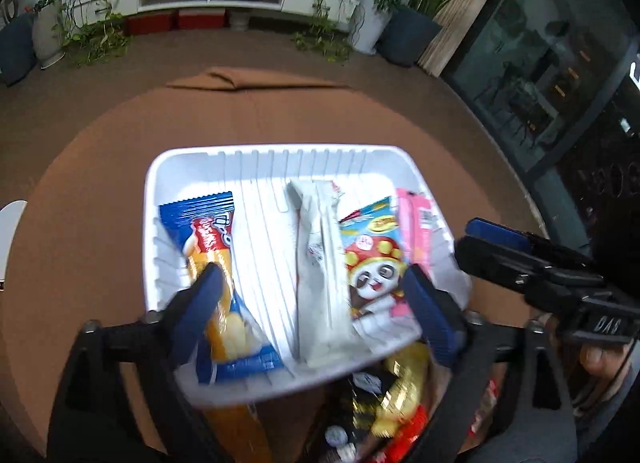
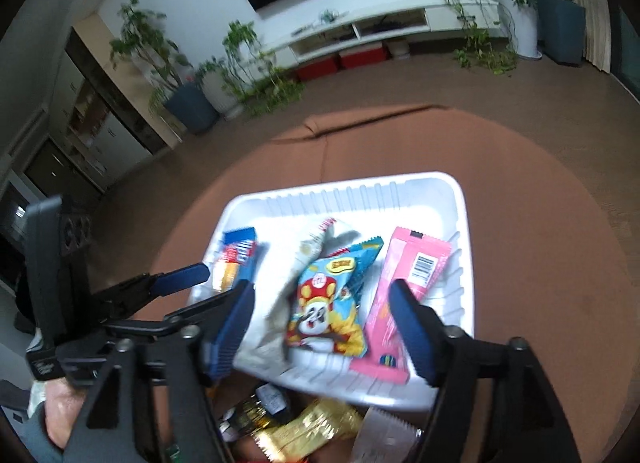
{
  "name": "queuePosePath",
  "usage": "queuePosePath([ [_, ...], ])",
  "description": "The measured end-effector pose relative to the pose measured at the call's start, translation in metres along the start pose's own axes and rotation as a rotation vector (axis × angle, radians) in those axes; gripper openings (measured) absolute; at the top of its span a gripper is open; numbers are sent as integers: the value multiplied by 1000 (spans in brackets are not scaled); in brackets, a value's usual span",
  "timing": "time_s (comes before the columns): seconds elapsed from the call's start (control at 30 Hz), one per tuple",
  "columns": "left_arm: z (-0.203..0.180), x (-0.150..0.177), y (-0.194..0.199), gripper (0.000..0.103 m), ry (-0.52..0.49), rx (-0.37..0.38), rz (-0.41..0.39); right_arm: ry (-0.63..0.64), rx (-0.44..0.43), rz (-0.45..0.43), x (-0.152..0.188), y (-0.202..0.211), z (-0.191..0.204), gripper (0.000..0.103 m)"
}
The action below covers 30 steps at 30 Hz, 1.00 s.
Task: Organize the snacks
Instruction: 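Open both tools and move them back over the remaining snacks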
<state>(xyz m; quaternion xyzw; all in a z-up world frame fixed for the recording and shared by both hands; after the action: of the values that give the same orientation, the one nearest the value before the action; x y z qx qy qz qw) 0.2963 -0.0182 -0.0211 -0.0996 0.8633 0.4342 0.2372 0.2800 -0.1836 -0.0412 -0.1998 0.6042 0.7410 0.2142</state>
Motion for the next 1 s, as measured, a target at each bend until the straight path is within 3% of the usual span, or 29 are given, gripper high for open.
queuePosePath([
  [0.13,-12,17,42,103,-11,21,-39,-40,-75,-86,12,48,-6,101],
  [0.2,-17,31,61,103,-17,25,-62,-68,-119,-110,26,69,-10,103],
  [0.37,-33,84,107,103,-78,-2,-110,-127,-171,-90,80,99,-21,103],
  [0.5,-25,138,128,103,-7,-19,-141,-147,-157,-64,129,111,-22,103],
  [0.57,-15,172,128,103,77,-84,-112,-130,-128,-54,152,113,-16,103],
  [0.63,-8,198,125,103,152,-102,-91,-118,-103,-35,170,112,-12,103],
  [0.73,-10,226,118,103,177,-113,-47,-100,-90,-7,201,108,0,103],
  [0.87,-18,241,113,103,182,-82,-46,-74,-79,21,230,99,9,99],
  [1.0,-32,247,106,103,163,-54,-36,-78,-81,48,236,94,10,93],
])
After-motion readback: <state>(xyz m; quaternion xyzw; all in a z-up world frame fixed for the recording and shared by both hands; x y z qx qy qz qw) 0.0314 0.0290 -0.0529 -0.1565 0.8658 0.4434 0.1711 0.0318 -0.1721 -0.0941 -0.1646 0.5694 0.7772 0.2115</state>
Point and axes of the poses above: each gripper's, at about its wrist camera, not at the fingertips, and y roughly against the way its jaws point, z to its left, x to its underside, the point moved 4 cm from there along -y, roughly the way its jaws point, and after that the axes turned 15 degrees about x, right-handed, at the moved point
